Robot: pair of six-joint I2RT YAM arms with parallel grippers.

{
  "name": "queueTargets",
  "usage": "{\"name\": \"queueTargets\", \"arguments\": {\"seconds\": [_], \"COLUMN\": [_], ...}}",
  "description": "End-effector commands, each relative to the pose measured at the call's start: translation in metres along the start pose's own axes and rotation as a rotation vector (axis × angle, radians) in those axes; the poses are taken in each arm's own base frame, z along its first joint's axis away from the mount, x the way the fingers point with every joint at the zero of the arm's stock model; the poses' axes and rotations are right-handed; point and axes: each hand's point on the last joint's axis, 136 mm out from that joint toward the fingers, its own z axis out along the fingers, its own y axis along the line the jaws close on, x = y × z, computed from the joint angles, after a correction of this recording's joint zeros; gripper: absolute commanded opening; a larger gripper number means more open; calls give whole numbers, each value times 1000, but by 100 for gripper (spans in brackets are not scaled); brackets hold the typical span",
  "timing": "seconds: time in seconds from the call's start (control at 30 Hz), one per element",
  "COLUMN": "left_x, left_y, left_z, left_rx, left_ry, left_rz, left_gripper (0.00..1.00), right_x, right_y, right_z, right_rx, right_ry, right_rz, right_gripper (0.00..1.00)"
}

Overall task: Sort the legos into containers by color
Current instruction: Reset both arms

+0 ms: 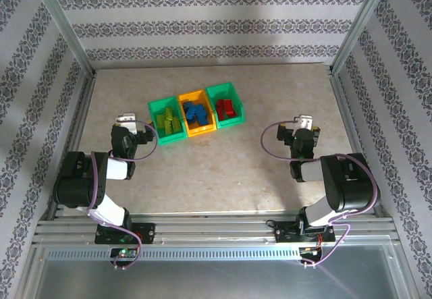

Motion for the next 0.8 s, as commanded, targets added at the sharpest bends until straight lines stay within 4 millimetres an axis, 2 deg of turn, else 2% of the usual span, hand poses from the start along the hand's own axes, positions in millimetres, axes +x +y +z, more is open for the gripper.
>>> {"name": "queueTargets", "arguments": {"seconds": [0.0, 0.07, 0.77], "left_x": [10, 10, 11], "left_y": [-10, -11, -11], "left_z": [4, 5, 5], "left_rx": [49, 55, 55], "left_ry": [48, 55, 55], "left_rz": [50, 52, 52], "left_gripper": [100, 99, 99], "right_x": [-21, -21, -21], "right_y": [20, 33, 30], "right_z": [6, 4, 5], "right_rx": [-126, -226, -223], "right_ry": [-42, -38, -34], "right_rz": [8, -8, 7], "right_gripper": [98, 98, 98]}}
